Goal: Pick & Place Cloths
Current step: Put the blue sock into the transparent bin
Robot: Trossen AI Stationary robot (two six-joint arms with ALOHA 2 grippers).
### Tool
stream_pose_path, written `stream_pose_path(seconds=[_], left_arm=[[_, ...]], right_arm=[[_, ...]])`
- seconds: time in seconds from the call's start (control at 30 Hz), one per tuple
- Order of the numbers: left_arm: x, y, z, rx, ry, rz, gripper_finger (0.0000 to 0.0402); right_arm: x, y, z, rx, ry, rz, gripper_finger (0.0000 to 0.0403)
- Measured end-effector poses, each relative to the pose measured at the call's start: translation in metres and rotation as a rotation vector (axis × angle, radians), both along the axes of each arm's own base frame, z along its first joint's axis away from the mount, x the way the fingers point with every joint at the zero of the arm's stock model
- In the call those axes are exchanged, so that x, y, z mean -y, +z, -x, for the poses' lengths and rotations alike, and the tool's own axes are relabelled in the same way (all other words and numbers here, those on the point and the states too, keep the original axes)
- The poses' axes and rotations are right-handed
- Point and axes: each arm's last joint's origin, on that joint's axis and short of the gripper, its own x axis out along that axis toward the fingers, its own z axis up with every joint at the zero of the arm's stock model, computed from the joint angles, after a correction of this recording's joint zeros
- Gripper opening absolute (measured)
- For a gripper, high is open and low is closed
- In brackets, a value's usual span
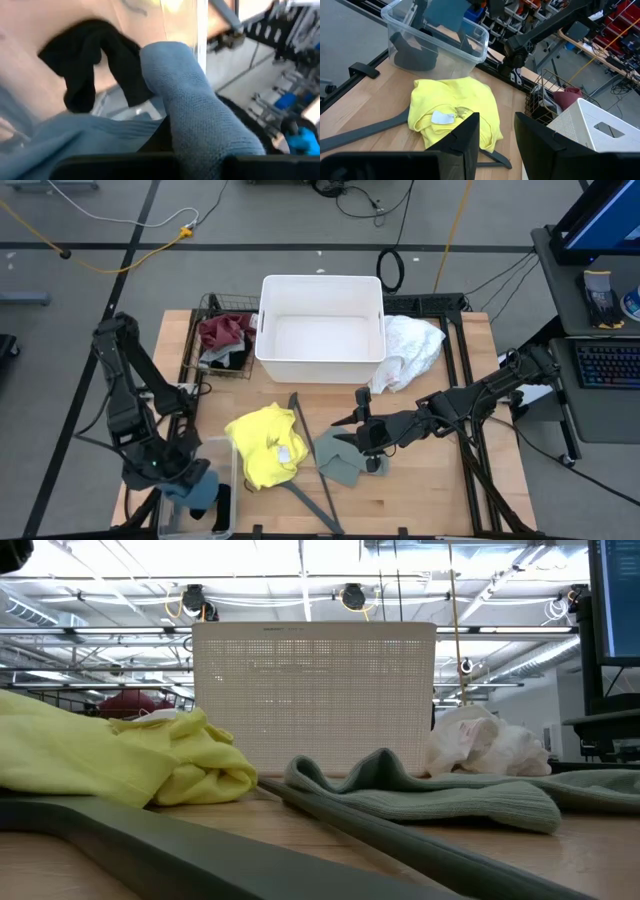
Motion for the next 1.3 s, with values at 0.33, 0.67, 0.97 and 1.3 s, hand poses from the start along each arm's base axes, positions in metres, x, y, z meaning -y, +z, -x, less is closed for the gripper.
stream_pose_path(seconds=[0.33, 0.67, 0.97, 1.3], left_arm=[[-0.012, -0.009, -0.003, -0.143, 0.003, -0.072, 0.0001], [-0.010, -0.014, -0.009, -0.158, 0.017, -0.101, 0.0002], [0.002, -0.023, -0.018, -0.125, 0.026, -0.141, 0.0016], [0.011, -0.031, -0.027, -0.067, 0.056, -0.182, 0.0019]], right_arm=[[0.000, 0.000, 0.000, 0.000, 0.000, 0.000, 0.0114], [0.000, 0.000, 0.000, 0.000, -0.001, 0.000, 0.0114], [0.000, 0.000, 0.000, 0.000, -0.001, 0.001, 0.0114], [0.000, 0.000, 0.000, -0.001, -0.001, 0.001, 0.0114]])
